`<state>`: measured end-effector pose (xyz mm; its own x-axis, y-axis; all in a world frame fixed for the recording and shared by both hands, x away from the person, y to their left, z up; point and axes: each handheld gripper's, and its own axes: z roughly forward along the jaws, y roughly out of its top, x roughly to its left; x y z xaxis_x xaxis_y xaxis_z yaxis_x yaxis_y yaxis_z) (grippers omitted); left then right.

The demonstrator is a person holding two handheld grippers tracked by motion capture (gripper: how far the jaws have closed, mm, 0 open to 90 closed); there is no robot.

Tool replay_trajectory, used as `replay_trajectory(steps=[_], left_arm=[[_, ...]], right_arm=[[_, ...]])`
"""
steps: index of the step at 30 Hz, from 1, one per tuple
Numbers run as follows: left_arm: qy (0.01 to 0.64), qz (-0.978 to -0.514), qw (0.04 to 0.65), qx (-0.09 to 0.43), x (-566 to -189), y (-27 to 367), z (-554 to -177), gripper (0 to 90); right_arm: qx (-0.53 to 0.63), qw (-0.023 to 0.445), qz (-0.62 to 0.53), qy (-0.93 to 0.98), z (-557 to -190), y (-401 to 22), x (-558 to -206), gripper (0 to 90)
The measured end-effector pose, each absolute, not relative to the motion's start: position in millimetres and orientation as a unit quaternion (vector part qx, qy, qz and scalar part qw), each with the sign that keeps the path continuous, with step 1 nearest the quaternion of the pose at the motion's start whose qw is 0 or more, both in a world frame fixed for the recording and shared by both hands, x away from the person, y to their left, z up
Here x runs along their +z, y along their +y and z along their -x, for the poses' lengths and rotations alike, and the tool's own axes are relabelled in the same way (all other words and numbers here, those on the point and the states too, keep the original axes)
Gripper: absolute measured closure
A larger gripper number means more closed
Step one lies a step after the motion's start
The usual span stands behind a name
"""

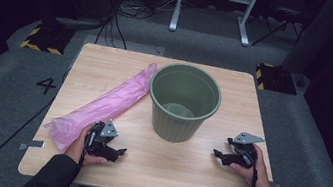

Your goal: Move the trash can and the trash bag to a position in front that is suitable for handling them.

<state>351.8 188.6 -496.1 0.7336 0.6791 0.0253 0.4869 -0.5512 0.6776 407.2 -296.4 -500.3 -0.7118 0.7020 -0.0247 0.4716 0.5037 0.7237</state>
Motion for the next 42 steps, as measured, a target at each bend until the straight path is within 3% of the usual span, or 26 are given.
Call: replay_trajectory(steps=[11, 20, 37, 42], left_arm=[[0.338, -0.86, 0.329, 0.197, -478.3, 198.1, -357.7, 17.2], [0.386, -0.836, 0.321, 0.224, -461.3, 208.3, -386.8, 16.8], [0.394, -0.856, 0.26, 0.21, -484.8, 187.6, -432.2, 23.2], [0.421, -0.842, 0.274, 0.199, -488.9, 198.3, -436.0, 25.0]], right_arm=[[0.37, 0.162, -0.358, 0.842, -407.4, -297.3, -503.0, 19.5], [0.371, 0.162, -0.358, 0.842, -407.3, -297.4, -503.1, 19.6], [0.37, 0.162, -0.359, 0.841, -406.9, -297.4, -503.1, 19.6], [0.37, 0.162, -0.359, 0.841, -406.8, -297.5, -503.1, 19.6]])
